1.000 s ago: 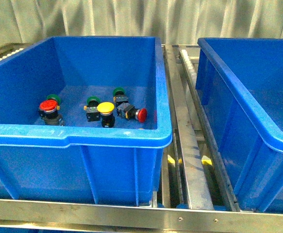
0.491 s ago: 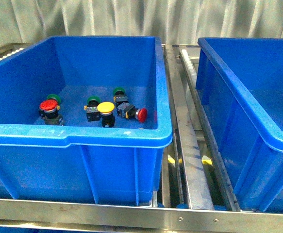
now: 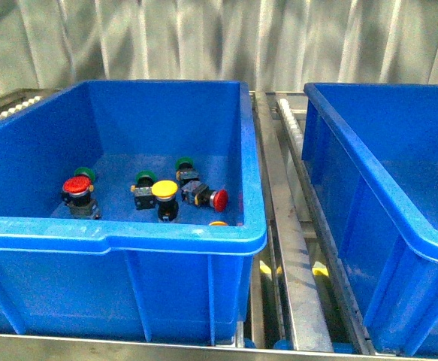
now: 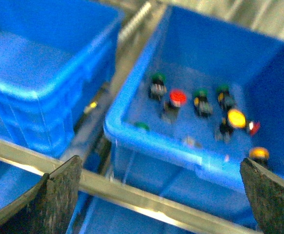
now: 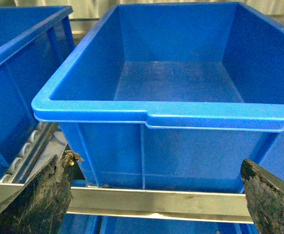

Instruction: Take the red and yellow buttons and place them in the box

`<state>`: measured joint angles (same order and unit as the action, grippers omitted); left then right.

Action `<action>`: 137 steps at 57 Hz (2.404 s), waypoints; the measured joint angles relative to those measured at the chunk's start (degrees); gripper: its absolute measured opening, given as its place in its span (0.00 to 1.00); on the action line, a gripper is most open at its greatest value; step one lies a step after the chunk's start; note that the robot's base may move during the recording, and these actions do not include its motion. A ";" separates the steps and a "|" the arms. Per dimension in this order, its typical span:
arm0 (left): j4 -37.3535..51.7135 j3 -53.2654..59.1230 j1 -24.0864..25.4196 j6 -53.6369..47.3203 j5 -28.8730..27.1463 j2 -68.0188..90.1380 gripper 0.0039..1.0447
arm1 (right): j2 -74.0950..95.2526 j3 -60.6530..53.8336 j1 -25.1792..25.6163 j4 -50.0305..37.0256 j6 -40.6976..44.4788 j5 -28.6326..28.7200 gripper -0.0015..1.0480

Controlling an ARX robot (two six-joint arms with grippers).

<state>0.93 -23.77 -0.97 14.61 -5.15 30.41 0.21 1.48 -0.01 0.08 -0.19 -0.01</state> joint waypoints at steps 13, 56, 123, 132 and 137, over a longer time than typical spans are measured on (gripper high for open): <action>4.33 -21.86 -3.80 -1.33 -0.81 26.43 0.93 | 0.00 0.00 0.00 0.00 0.00 -0.02 0.94; 0.44 -50.56 -17.00 -1.55 -13.38 68.15 0.93 | 0.02 0.00 0.00 0.00 0.00 -0.02 0.94; -11.52 -77.11 -22.45 -2.38 -18.99 94.53 0.93 | 0.02 0.00 0.00 0.00 0.00 -0.02 0.94; -12.83 -77.92 -22.84 -1.81 -19.10 96.50 0.93 | 0.02 0.00 0.00 0.00 0.00 -0.02 0.94; -13.11 -78.47 -23.04 -1.60 -19.15 97.37 0.93 | 0.00 0.00 0.00 0.00 0.00 -0.02 0.94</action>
<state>-12.19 -102.24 -24.01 13.02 -24.29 127.79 0.21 1.48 -0.01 0.08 -0.19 -0.03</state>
